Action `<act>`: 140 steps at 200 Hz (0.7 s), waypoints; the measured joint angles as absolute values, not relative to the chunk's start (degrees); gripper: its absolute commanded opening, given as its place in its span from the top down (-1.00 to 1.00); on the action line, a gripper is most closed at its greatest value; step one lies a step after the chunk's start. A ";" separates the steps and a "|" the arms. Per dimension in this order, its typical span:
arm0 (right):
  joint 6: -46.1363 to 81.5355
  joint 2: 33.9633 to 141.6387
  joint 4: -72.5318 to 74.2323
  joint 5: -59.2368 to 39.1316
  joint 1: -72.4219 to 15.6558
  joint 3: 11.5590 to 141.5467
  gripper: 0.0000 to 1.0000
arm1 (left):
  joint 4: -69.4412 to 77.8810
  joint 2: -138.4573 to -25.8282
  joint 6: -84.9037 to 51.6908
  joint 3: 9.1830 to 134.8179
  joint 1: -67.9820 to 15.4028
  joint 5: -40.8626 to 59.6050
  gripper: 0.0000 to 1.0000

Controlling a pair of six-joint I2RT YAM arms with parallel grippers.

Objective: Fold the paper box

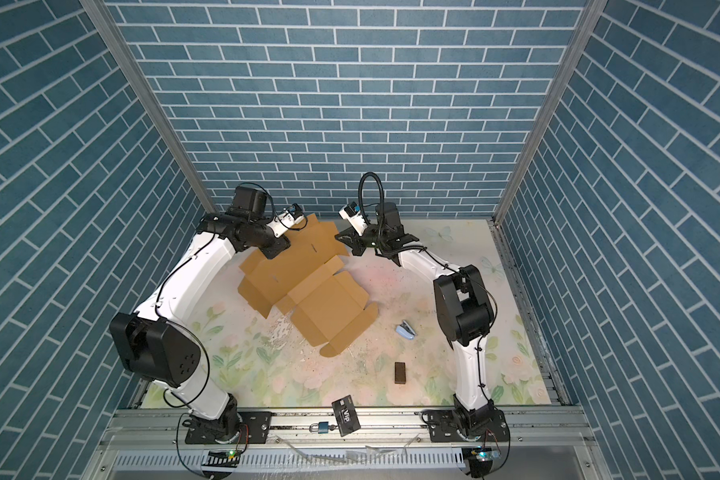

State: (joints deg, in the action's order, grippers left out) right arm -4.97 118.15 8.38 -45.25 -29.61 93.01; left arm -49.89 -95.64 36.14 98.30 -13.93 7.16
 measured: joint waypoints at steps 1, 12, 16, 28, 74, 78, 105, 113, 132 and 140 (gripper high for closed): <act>-4.99 118.15 8.38 -45.23 -29.61 92.99 1.00 | -49.91 -95.61 36.21 98.32 -13.93 7.18 0.27; -4.99 118.15 8.29 -44.84 -29.61 92.75 1.00 | -50.04 -95.20 35.40 98.43 -13.93 7.68 0.32; -4.99 118.15 8.21 -44.69 -29.61 92.66 1.00 | -50.11 -95.07 35.38 98.43 -13.93 7.79 0.32; -4.99 118.15 8.10 -44.25 -29.61 92.33 1.00 | -50.35 -94.50 34.72 98.41 -13.93 8.01 0.31; -4.99 118.15 8.12 -43.90 -29.61 91.74 1.00 | -50.04 -90.80 32.62 95.48 -13.93 8.67 0.34; -4.99 118.15 8.14 -43.90 -29.61 91.74 1.00 | -50.04 -90.67 32.40 95.26 -13.93 8.69 0.35; -4.99 118.04 8.45 -44.14 -29.61 91.13 1.00 | -49.76 -90.70 32.14 94.72 -13.96 8.60 -0.04; -4.99 118.02 8.45 -44.18 -29.61 90.91 1.00 | -49.52 -90.70 31.73 94.45 -13.98 8.58 -0.09; -4.97 118.02 8.27 -44.21 -29.61 90.78 1.00 | -49.17 -90.98 31.73 94.15 -13.98 8.10 -0.09; -4.99 117.97 8.27 -44.27 -29.61 90.78 1.00 | -49.15 -91.26 31.70 94.26 -13.98 7.99 -0.09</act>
State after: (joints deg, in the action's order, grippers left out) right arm -4.99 117.97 8.27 -44.27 -29.61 90.78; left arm -49.15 -91.26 31.70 94.26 -13.98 7.99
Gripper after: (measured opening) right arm 0.044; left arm 0.546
